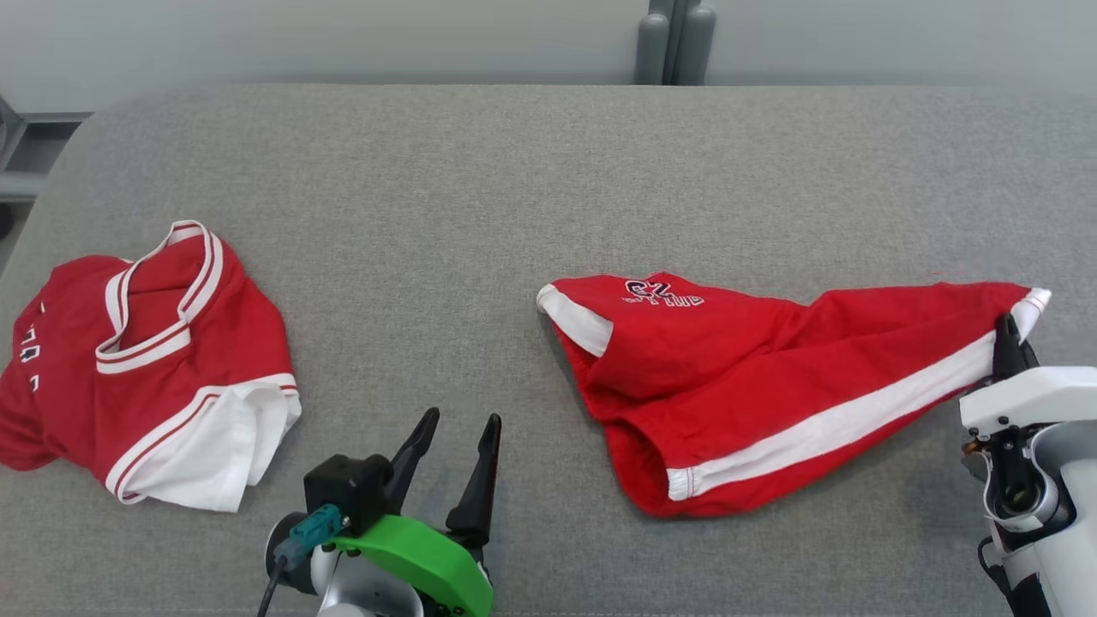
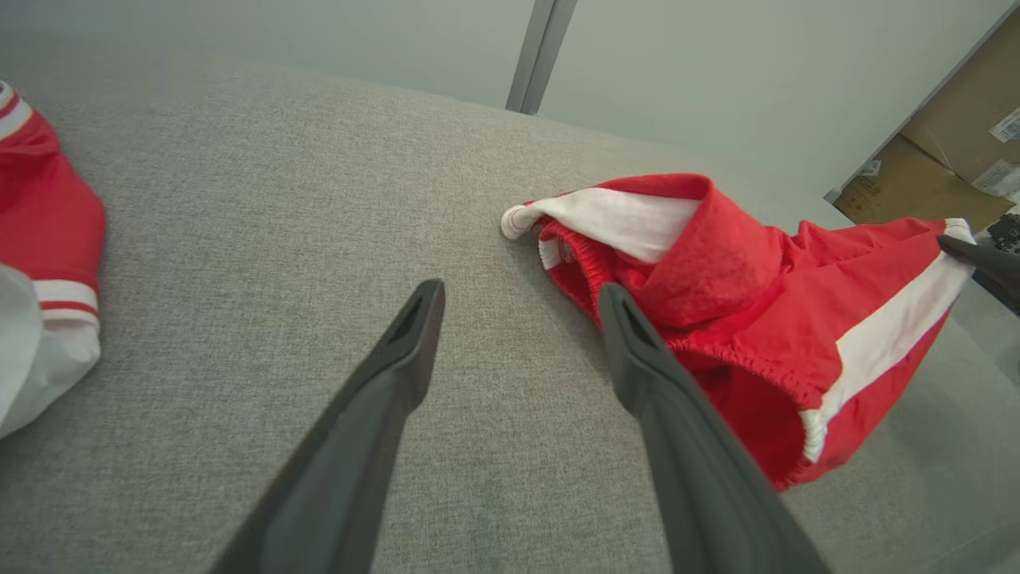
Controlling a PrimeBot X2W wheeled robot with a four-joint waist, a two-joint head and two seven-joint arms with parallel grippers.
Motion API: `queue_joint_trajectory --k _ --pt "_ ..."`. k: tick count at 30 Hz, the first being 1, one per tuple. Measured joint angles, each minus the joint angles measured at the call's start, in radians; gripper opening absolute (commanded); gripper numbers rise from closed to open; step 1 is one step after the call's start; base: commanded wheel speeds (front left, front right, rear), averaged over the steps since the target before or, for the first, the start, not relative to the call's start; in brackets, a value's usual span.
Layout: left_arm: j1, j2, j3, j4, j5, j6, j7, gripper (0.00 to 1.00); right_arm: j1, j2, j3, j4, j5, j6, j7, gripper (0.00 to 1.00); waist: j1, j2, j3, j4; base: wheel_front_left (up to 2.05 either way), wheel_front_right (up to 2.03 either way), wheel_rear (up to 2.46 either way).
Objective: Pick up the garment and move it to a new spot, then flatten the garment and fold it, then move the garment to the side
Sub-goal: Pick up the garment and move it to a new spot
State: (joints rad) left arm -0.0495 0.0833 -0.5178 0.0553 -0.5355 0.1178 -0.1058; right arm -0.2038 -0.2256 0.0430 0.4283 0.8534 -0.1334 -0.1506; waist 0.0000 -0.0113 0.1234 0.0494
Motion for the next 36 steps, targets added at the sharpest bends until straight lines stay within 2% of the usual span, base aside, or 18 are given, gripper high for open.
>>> queue_joint_trajectory --k 9,15,17,19,20,21,27,36 --pt "-0.001 -0.003 -0.01 0.002 -0.007 -0.004 0.019 1.0 0.072 0.074 -0.008 0.041 0.01 0.0 -0.007 0.0 0.0 0.0 0.03 -0.045 0.0 0.0 0.0" --pt "-0.004 -0.007 -0.033 0.012 -0.011 -0.013 0.036 1.0 0.079 0.063 -0.017 0.05 -0.015 0.0 -0.034 0.01 0.0 0.0 0.042 -0.056 0.0 0.0 0.0" --pt "-0.004 -0.008 -0.034 0.013 -0.016 -0.014 0.039 1.0 0.079 0.062 -0.019 0.05 -0.023 0.0 -0.039 0.2 0.0 0.0 0.042 -0.057 0.0 0.0 0.0" --pt "-0.005 -0.008 -0.034 0.017 -0.016 -0.014 0.043 1.0 0.079 0.056 -0.013 0.047 -0.044 0.0 -0.044 0.48 0.0 0.0 0.041 -0.058 0.0 0.0 0.0" --pt "-0.005 -0.008 -0.034 0.02 -0.016 -0.014 0.043 1.0 0.079 0.047 -0.002 0.046 -0.061 0.0 -0.05 0.82 0.0 0.0 0.04 -0.059 0.0 0.0 0.0" --pt "-0.006 -0.008 -0.035 0.022 -0.016 -0.016 0.043 1.0 0.079 0.035 0.007 0.043 -0.08 0.0 -0.053 1.0 0.0 0.0 0.039 -0.059 0.0 0.0 0.0" --pt "-0.008 -0.006 -0.032 0.022 -0.015 -0.02 0.041 1.0 0.083 -0.038 0.033 0.03 -0.205 0.0 -0.082 1.0 0.0 0.0 0.028 -0.06 0.0 0.0 0.0" --pt "-0.003 0.012 -0.03 0.028 -0.008 -0.021 0.037 1.0 0.108 -0.059 0.078 -0.033 -0.317 0.001 -0.095 1.0 0.0 0.0 0.005 -0.073 0.0 0.0 0.0"
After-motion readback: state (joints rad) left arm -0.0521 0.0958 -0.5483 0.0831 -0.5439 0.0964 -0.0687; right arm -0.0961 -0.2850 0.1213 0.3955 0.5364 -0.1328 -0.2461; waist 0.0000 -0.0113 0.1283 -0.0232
